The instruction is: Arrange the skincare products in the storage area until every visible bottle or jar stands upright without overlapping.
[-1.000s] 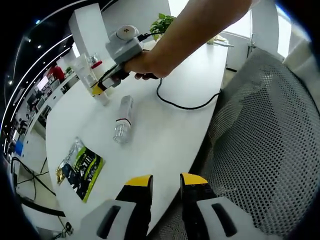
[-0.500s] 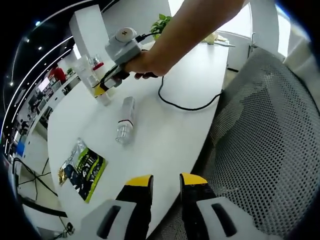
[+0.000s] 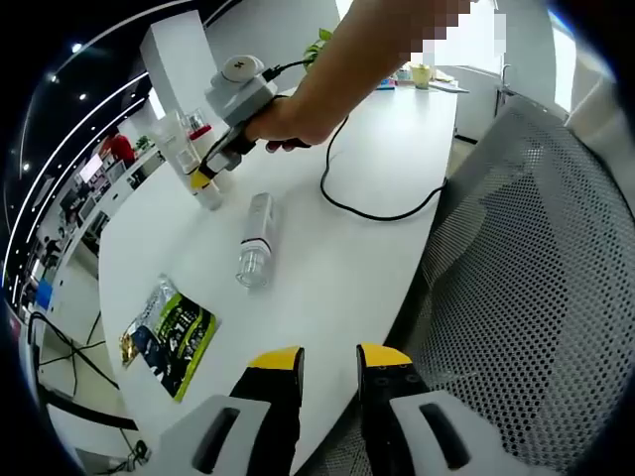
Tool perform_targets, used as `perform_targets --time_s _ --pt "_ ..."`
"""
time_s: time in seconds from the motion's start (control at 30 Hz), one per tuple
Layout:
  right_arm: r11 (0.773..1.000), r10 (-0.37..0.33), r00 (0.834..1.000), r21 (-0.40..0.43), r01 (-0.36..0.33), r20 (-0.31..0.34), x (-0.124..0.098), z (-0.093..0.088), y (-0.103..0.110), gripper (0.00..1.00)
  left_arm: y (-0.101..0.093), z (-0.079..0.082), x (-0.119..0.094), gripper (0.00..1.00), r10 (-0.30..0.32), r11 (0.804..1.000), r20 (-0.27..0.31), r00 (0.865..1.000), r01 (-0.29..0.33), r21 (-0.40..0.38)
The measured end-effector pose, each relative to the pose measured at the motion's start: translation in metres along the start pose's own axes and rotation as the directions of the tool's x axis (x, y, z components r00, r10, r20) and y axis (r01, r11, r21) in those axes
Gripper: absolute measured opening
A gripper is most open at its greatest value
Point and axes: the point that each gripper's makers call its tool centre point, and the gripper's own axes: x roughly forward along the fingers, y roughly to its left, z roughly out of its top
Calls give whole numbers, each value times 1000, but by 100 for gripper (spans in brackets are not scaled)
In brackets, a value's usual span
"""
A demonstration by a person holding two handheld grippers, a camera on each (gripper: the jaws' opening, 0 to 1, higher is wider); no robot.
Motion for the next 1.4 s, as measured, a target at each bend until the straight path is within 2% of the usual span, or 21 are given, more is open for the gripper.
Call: perform_targets --time_s 0.2,0.53,0.77,1.03,1.4 --pt "1000 4 1000 10 -4 -23 -2 -4 1 27 1 1 -1 22 7 1000 3 1000 -7 6" --pt "999 -23 998 22 24 -55 -18 -11 -4 23 2 2 -1 22 11 1000 11 1000 -11 11" --pt "998 -38 997 54 41 -66 -19 -11 -6 20 2 1 -1 22 13 1000 7 1000 -13 17" --pt "997 -56 995 43 59 -79 -20 -8 -8 18 2 2 -2 22 13 1000 12 1000 -13 18" --pt "994 -54 995 88 61 -85 -17 -6 -7 22 3 2 -2 22 18 1000 11 1000 -18 17"
